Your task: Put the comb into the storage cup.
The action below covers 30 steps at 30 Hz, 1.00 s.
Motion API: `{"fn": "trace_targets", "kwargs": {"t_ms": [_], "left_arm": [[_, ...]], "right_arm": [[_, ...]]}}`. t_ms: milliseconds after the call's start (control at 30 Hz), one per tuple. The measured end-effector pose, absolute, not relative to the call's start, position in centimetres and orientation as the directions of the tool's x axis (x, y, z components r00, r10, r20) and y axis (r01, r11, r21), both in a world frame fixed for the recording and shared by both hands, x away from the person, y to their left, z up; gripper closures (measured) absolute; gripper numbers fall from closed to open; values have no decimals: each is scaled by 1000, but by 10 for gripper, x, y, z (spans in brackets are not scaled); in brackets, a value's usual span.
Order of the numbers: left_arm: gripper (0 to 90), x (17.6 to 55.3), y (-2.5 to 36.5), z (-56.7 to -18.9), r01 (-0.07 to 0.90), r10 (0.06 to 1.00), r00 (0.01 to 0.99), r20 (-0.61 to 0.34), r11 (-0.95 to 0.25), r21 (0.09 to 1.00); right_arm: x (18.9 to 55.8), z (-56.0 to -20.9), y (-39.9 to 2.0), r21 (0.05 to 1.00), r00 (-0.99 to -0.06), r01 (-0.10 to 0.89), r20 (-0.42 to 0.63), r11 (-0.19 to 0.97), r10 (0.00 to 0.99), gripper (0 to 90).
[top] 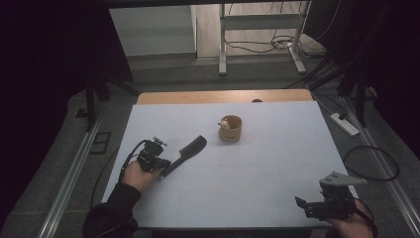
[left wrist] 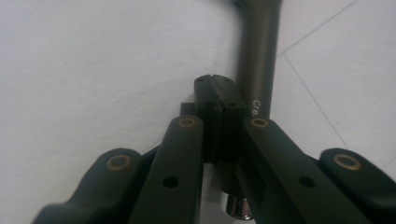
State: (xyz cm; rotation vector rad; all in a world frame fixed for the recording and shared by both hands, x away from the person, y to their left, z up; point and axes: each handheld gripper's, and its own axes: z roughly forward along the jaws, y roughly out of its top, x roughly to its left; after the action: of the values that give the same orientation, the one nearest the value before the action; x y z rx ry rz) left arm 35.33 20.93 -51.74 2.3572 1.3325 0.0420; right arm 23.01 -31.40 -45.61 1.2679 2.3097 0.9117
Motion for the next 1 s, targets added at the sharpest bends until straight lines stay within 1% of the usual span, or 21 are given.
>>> {"fn": "trace_targets", "kwargs": {"t_ms": [567, 700, 767, 800, 867, 900, 933, 967, 1000], "left_arm": [[885, 346, 199, -515, 823, 828, 527, -193, -439, 361], [879, 344, 202, -510, 824, 842, 508, -180, -414, 388], [848, 343, 204, -508, 825, 847, 500, -182, -402, 396], [820, 341, 208, -504, 825, 851, 489, -190, -381, 417], [806, 340, 209, -502, 825, 854, 484, -193, -372, 425], [763, 338, 212, -500, 826, 855, 477, -204, -356, 436], [743, 338, 212, -500, 826, 855, 477, -204, -356, 436], [743, 338, 213, -499, 826, 855, 475, -205, -354, 439], [716, 337, 213, -498, 827, 859, 470, -204, -347, 443]], "right_arm": [[230, -456, -314, 683, -538, 616, 1, 392, 843, 12], [230, -456, -314, 686, -537, 614, 0, 391, 844, 13], [230, -456, -314, 686, -538, 613, 0, 391, 843, 13], [230, -456, -314, 686, -538, 613, 0, 391, 843, 13], [230, -456, -314, 685, -538, 614, -1, 392, 843, 13], [230, -456, -314, 685, -539, 613, 0, 392, 843, 13], [230, -456, -314, 685, -538, 613, 0, 392, 843, 13], [230, -456, -314, 685, -538, 613, 0, 392, 843, 13], [229, -456, -314, 686, -538, 613, 0, 392, 843, 13]]}}
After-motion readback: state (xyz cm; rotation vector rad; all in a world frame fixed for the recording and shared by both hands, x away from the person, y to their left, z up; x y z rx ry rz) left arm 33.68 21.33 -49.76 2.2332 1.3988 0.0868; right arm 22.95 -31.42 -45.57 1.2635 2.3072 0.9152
